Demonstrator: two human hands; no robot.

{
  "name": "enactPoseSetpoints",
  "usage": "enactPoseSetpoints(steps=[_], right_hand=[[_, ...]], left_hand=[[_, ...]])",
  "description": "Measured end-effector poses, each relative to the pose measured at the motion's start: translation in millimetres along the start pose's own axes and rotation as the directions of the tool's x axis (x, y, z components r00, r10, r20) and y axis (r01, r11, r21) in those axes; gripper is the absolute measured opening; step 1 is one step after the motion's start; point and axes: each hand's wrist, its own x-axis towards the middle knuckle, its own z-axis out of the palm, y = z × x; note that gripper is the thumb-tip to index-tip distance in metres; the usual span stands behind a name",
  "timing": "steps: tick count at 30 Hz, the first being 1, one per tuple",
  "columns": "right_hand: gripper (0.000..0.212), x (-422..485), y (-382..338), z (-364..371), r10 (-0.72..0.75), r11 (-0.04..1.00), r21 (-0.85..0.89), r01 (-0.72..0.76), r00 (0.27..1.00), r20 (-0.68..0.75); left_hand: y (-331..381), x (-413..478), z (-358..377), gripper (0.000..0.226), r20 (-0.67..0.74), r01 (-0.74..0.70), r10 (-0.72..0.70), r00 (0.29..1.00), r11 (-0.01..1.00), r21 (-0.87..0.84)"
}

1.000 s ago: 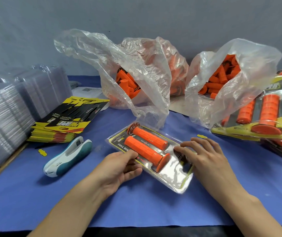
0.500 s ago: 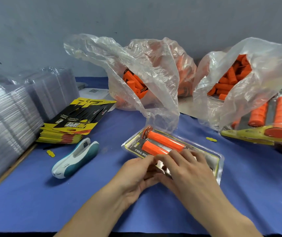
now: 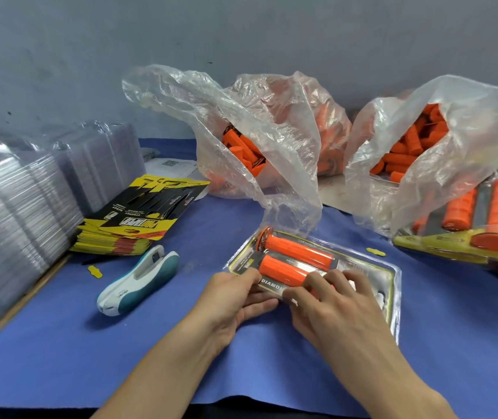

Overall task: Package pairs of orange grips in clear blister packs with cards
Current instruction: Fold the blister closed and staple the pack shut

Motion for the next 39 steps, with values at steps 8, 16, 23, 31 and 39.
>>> enactPoseSetpoints(steps=[8,16,23,31,39], right_hand=[[0.006,2,0,8,0.024,0.999,0.036,-0.024,1.000,-0.005],[0.010,-13,8,9,-0.124,0.988,0.075,0.133,0.986,-0.109],[0.013,-17,24,11,-0.216,0.949,0.201,0.244,0.965,-0.148],[0.015,-20,27,13,-0.227,0.937,0.243,0.251,0.966,-0.123],[0.016,-19,25,9,-0.232,0.935,0.239,0.261,0.962,-0.142]], left_hand=[[12,-9,-14,0.049,-0.042,-0.006,0.024,0.999,0.926,0.377],[34,33,-53,0.040,-0.113,-0.274,0.471,0.875,0.675,0.685],[31,54,-47,0.044,0.003,-0.184,0.235,0.972,0.752,0.633],[35,47,-45,0.034,0.028,-0.189,0.222,0.975,0.746,0.638],[46,37,-69,0.040,0.218,-0.103,-0.025,0.976,0.824,0.557]])
